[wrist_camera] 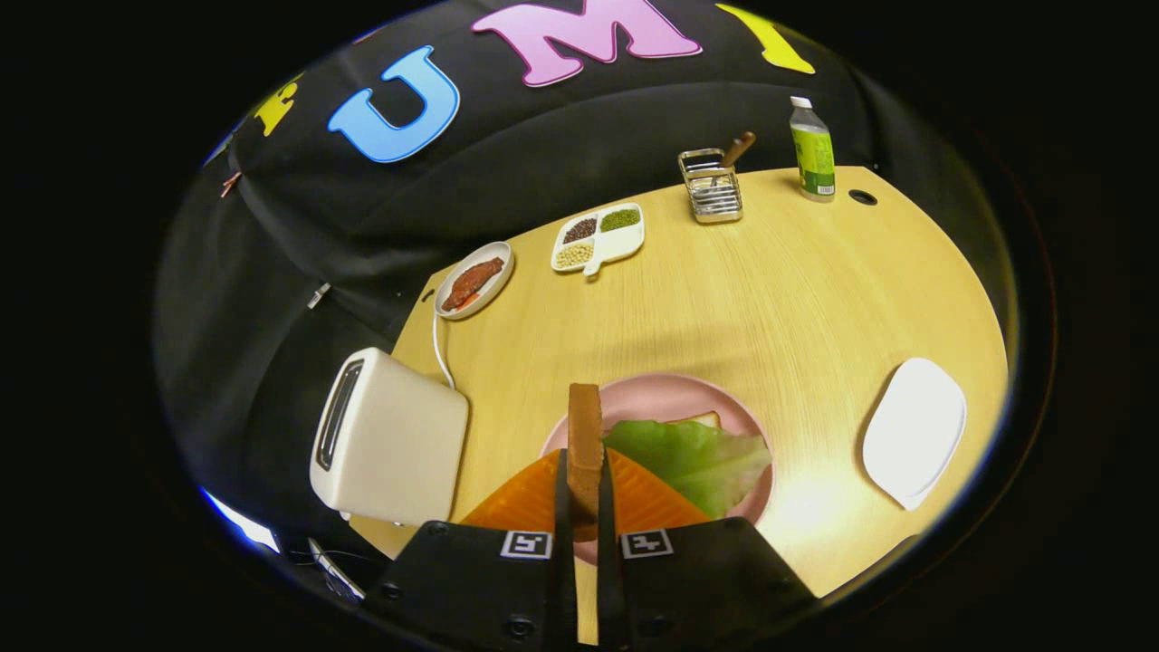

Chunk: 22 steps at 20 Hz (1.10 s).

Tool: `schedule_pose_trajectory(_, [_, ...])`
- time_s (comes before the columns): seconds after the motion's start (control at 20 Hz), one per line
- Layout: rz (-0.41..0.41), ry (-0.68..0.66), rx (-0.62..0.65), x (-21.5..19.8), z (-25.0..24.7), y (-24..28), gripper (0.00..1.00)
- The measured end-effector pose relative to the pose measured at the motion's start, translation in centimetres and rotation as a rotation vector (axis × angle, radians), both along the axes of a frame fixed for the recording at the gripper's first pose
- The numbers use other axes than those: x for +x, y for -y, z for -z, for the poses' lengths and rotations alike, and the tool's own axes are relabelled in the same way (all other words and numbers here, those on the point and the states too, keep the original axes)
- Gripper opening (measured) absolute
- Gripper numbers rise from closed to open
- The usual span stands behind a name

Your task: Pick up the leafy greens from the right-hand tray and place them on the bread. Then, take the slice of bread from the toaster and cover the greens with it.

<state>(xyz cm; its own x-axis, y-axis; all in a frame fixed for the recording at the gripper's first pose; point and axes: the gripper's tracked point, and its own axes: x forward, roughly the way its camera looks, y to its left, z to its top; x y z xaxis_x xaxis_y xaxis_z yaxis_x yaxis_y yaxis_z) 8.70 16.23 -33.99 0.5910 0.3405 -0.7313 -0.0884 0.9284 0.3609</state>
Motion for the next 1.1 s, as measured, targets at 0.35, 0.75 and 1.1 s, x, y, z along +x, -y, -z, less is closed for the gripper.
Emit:
schedule_pose_trajectory(0.35, [0.002, -0.009, -0.161, -0.3, 2.4, 4.0, 0.25])
schedule_pose_trajectory(0.75, [-0.048, 0.023, -0.333, -1.7, 2.9, 6.1, 0.83])
schedule_pose_trajectory(1.1, [-0.024, 0.19, -0.354, -2.3, -3.0, 6.2, 1.0])
